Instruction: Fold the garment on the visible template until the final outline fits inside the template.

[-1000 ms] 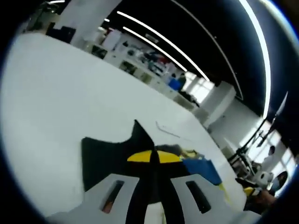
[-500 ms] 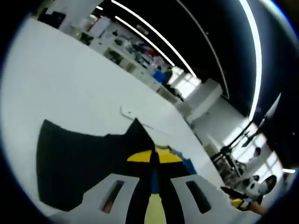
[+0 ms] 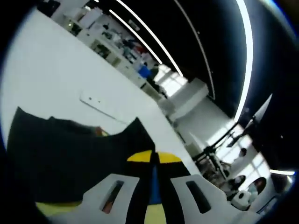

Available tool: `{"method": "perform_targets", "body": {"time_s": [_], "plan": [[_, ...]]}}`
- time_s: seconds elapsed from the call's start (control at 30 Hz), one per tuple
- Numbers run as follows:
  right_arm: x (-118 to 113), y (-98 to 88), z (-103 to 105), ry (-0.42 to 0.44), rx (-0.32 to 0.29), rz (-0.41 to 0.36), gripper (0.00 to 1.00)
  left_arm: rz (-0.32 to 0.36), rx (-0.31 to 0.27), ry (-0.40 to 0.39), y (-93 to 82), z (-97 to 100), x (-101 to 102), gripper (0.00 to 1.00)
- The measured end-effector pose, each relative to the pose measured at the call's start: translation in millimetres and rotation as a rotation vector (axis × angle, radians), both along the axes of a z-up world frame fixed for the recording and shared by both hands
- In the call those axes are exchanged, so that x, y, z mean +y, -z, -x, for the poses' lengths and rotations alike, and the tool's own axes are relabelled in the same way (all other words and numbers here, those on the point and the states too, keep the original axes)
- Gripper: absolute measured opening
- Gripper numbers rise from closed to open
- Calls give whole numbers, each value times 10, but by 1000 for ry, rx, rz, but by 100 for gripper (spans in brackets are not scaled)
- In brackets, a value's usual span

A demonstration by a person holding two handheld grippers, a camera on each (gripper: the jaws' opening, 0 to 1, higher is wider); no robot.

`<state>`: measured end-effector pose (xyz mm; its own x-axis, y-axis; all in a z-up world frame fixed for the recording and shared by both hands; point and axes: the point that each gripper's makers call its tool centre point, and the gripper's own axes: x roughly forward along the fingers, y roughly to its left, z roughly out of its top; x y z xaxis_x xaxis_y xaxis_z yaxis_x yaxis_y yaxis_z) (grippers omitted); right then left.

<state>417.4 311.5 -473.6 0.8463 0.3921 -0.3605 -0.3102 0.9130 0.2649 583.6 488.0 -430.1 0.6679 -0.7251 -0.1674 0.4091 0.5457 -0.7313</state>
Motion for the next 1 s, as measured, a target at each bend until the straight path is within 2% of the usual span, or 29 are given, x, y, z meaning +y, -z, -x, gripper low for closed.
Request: {"method": "perform_targets", "body": {"time_s": [0.13,0.33,0.63,0.77,1.0], "plan": [[-45,28,49,7,5,4,91,40,12,38,3,72,-293,0],[-168,67,127,27,17,2,91,34,16,113,70,189,-684,0],[-268,151,207,52,34,-9,91,30,46,160,215,238,-1005,0],[-297,166,221,60,39,-13,91,-10,44,196,302,278,-1143,0],[-328,183,234,72,41,-22,91,-46,76,242,530,375,-1265,0]]}}
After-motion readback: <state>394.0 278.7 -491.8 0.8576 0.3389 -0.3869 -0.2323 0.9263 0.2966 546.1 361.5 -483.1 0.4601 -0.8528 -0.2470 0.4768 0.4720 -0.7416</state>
